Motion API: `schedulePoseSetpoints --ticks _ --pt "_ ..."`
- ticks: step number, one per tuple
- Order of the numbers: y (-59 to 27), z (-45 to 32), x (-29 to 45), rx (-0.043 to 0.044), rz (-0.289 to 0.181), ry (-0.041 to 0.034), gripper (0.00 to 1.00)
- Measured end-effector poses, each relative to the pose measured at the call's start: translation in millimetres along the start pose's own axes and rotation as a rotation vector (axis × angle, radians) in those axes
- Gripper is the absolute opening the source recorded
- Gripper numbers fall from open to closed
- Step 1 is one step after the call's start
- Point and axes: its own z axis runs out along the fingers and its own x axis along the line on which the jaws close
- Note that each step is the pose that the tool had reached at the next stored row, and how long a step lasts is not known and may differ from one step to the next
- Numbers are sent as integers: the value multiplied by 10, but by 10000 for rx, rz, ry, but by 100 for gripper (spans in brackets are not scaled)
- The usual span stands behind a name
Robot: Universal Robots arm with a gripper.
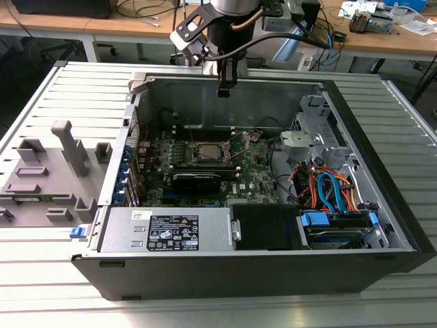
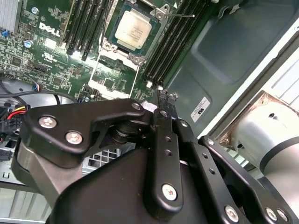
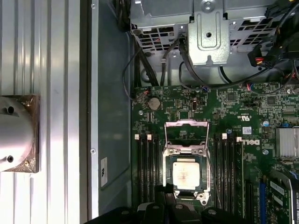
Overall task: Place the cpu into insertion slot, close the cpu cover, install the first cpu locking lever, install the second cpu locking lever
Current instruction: 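Close the cpu cover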
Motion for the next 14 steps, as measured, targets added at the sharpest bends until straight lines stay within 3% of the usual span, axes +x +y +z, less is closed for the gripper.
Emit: schedulePoseSetpoints --ticks 7,9,10,14 --pt "5 0 0 -1 -2 -123 11" --pt "4 0 0 -4 0 -309 11" --pt "5 1 0 -4 -1 -355 11" --pt "4 0 0 -3 -1 -367 11"
